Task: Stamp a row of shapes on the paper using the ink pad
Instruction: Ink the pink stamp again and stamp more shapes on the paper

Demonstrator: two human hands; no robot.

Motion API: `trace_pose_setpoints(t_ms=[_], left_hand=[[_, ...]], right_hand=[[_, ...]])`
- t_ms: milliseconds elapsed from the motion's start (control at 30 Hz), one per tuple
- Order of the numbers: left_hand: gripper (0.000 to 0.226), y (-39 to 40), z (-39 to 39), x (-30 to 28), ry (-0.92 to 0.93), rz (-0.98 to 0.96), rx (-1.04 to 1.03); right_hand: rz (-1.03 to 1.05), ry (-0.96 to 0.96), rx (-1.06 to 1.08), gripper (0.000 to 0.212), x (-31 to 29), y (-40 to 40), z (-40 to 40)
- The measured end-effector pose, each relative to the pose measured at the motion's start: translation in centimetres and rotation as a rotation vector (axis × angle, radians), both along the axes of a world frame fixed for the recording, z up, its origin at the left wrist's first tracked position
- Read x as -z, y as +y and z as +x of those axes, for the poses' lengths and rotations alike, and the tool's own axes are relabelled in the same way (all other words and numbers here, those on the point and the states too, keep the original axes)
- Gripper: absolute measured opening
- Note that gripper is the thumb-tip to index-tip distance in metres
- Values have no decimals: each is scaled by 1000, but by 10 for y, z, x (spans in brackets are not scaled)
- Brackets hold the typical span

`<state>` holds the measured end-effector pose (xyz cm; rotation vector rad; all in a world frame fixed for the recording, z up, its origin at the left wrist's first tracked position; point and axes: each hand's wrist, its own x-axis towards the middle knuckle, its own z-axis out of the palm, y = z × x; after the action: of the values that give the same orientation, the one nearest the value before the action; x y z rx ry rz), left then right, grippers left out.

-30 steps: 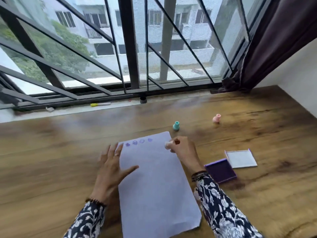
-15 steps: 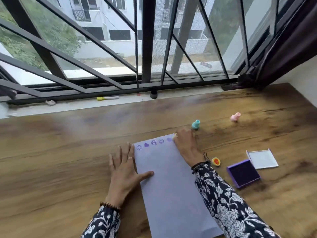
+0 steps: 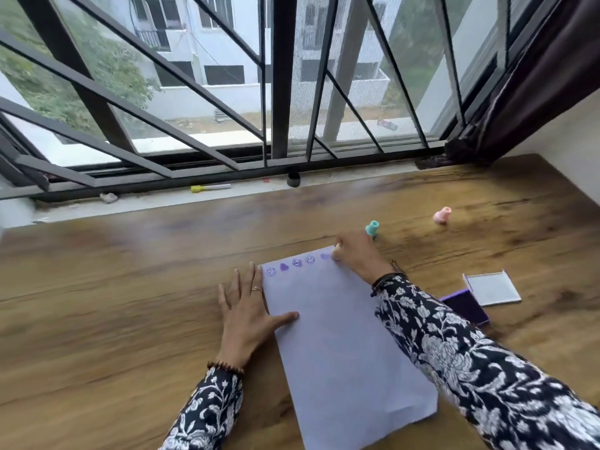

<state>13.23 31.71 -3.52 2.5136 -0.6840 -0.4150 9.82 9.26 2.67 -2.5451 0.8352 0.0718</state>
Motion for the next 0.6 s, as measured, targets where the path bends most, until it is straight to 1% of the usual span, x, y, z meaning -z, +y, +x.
trace_pose_setpoints(t_ms=[33, 100, 133, 167, 200, 267, 333, 433, 533, 600], left_hand=[[113, 0, -1, -1, 1, -2, -1], [114, 0, -2, -2, 1, -7, -4], [115, 1, -1, -3, 2, -6, -4], [116, 2, -1, -4, 5, -6, -5], [117, 2, 0, -6, 8, -10, -11], [114, -1, -2, -11, 0, -45, -45], [105, -13, -11, -20, -47, -107, -52], [82, -48, -36, -32, -142, -128, 51], [64, -90, -69, -38, -148, -136, 170], [58, -113, -87, -38, -139, -158, 226]], right_hand=[[111, -66, 90, 10, -2, -4, -4], [330, -265, 274, 22, -10, -11, -20], [445, -372, 355, 22, -15, -13, -31], [548, -455, 412, 16, -21, -15, -43], [639, -510, 449, 13, -27, -18, -55], [803, -581, 485, 17, -39, -25, -77], [926, -627, 496, 20, -50, -34, -100], [1028, -654, 538, 20, -58, -48, -129], [1091, -678, 571, 9, -58, -62, -153], [1177, -704, 599, 7, -55, -70, -165]])
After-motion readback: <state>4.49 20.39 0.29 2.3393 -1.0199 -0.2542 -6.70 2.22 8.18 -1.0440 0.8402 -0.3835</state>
